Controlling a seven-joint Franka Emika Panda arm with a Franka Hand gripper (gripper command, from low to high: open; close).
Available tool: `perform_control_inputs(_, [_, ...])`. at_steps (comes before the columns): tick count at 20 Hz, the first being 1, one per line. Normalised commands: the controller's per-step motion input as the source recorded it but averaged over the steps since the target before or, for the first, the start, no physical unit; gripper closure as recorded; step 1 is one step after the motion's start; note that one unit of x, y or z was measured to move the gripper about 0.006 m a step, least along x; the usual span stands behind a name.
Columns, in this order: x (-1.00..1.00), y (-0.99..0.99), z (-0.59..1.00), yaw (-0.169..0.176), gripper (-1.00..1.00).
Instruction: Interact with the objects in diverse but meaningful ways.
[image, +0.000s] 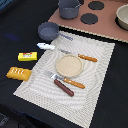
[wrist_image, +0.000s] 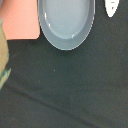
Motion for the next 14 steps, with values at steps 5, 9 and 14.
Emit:
perform_control_inputs(5, [0.08, -0.60, -0.25, 0.015, -1.00])
perform_control_inputs(9, [0.24, -0.67, -0.22, 0.001, -1.00])
perform_control_inputs(14, [0.31, -0.67, -0.27, 0.010, -1.00])
